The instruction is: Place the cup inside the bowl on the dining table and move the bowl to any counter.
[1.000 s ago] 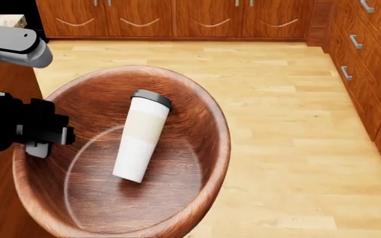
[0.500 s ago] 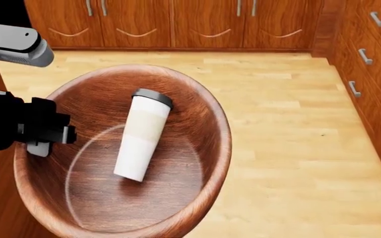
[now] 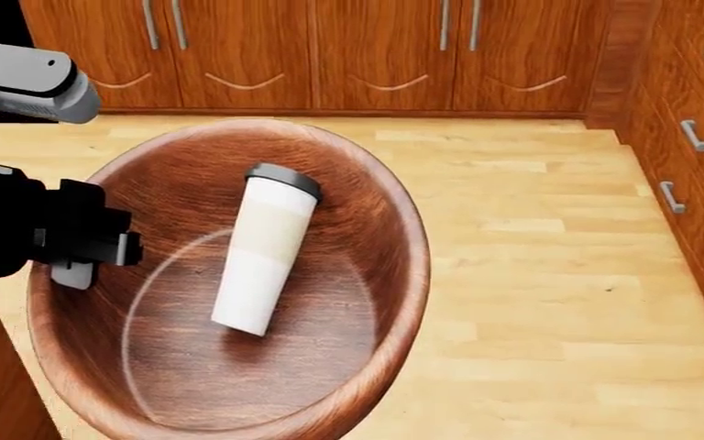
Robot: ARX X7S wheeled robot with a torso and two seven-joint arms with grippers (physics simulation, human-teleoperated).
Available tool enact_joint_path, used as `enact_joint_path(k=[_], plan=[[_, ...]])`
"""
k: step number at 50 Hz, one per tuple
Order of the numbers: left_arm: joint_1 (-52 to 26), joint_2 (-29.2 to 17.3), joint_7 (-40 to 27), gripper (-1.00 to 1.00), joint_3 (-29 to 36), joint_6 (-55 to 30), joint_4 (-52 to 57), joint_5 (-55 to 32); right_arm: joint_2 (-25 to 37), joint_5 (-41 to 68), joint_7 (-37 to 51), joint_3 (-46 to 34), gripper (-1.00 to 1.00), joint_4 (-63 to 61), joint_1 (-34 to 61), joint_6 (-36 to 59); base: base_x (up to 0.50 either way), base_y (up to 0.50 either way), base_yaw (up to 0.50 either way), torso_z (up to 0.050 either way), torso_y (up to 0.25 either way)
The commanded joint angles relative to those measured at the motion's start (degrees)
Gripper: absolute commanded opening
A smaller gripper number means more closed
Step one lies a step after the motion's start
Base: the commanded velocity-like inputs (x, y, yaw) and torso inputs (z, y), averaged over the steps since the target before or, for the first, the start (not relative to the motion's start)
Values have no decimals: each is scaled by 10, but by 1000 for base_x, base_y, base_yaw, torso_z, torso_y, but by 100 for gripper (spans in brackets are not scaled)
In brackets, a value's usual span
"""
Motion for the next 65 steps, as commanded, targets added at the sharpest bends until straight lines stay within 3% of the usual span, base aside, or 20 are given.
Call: enact_joint_path(k=[1, 65], plan=[[-1, 2, 8, -100, -1, 14, -6, 9, 4, 4, 1, 6, 100, -4, -2, 4, 500, 0, 0, 0, 0], [10, 9, 46, -100, 12, 47, -23, 61, 0, 15, -4, 12, 100, -21, -19, -2, 500, 0, 0, 0, 2]])
